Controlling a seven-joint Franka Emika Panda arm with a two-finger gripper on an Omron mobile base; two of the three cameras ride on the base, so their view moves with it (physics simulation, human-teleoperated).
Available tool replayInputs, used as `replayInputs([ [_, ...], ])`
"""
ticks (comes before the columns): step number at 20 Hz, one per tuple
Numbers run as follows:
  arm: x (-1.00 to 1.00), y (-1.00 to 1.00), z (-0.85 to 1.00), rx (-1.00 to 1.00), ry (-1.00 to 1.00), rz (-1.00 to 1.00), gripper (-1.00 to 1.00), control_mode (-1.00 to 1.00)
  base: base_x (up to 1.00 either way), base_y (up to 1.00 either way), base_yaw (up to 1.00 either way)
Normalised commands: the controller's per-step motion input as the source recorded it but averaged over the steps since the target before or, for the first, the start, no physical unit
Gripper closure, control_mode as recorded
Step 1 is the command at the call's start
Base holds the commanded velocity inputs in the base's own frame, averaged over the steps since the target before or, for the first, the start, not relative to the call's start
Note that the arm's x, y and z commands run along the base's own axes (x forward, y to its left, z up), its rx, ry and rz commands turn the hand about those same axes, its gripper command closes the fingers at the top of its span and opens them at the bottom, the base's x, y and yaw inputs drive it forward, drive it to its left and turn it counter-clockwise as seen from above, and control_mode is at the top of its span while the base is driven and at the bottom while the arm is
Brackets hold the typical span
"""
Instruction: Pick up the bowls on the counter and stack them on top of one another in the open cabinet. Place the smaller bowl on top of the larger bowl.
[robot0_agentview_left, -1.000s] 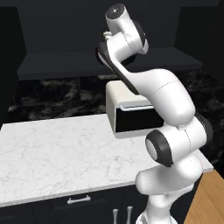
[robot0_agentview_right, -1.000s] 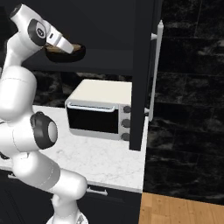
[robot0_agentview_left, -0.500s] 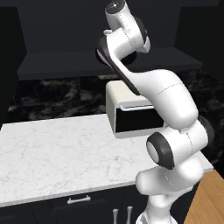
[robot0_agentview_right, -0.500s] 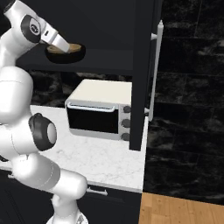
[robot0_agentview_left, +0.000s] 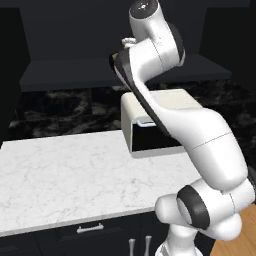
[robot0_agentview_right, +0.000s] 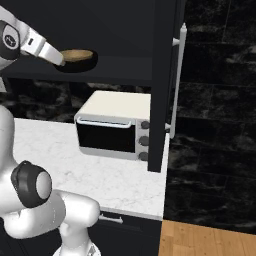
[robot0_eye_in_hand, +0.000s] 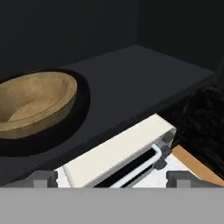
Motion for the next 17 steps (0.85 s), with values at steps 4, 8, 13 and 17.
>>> replayInputs([
  [4, -0.86, -0.23, -0.17, 0.0, -0.02, 0.16, -1.0, -1.0, 0.0, 0.0, 0.0],
  [8, -0.66, -0.36, -0.22, 0.0, 0.0, 0.25, -1.0, -1.0, 0.0, 0.0, 0.0],
  [13, -0.48, -0.48, -0.37, 0.0, 0.01, 0.23, -1.0, -1.0, 0.0, 0.0, 0.0],
  [17, -0.12, -0.41, -0.41, -0.06, 0.05, 0.2, -1.0, -1.0, 0.0, 0.0, 0.0],
])
